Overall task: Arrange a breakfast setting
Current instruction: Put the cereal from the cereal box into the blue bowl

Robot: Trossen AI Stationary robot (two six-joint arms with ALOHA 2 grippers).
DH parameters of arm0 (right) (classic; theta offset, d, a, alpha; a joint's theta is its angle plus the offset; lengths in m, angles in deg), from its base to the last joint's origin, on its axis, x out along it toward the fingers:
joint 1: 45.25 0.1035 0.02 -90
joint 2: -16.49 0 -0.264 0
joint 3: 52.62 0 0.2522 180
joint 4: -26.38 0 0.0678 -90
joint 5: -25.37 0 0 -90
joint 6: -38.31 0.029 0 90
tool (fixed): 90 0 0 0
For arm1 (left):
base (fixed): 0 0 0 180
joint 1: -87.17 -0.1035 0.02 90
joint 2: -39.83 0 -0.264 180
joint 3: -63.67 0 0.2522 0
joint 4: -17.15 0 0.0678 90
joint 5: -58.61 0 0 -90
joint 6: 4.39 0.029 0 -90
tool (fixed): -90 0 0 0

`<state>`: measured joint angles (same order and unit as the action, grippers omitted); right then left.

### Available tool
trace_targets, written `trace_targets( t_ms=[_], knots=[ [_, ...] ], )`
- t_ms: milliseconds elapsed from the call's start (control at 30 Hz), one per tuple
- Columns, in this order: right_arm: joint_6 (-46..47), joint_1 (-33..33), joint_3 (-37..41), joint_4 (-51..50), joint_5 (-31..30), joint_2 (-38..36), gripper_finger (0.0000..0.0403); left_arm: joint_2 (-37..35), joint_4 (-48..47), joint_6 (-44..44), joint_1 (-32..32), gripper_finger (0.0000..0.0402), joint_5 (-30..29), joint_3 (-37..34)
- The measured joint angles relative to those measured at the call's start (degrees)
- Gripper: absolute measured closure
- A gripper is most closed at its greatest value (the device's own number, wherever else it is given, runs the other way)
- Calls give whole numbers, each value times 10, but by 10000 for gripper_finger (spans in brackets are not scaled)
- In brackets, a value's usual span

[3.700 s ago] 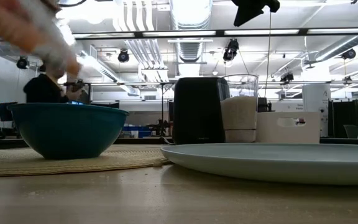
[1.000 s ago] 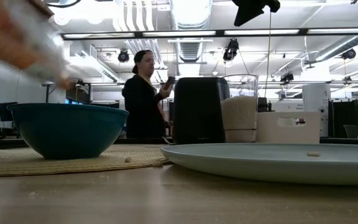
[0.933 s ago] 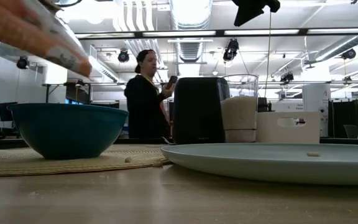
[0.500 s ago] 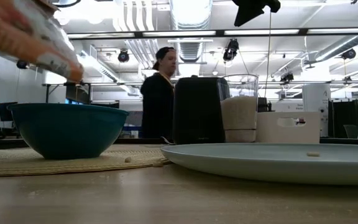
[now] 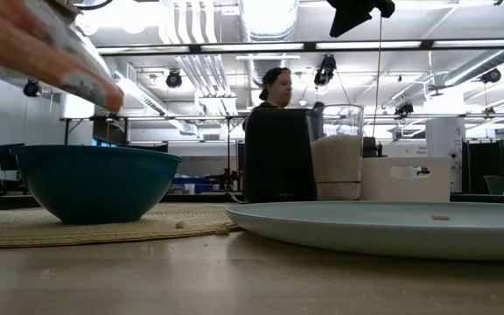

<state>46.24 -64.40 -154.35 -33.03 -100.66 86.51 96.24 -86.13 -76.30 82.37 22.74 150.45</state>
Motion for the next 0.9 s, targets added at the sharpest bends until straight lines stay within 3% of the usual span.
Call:
trace_targets(
  t_ms=[133, 400, 500, 900],
  knots=[
    [0, 0, 0, -1, 0, 0, 364, -6, -5, -38, -2, 402, 0, -3],
    [-3, 0, 0, -5, 0, 0, 365, -6, -1, 10, 3, 402, -22, -10],
    [-3, 0, 0, -8, 0, 0, 365, -16, 16, -46, 2, 402, -24, -26],
    [-7, 0, 0, -9, 0, -1, 364, -19, 1, -28, 3, 402, -18, -29]
  ],
)
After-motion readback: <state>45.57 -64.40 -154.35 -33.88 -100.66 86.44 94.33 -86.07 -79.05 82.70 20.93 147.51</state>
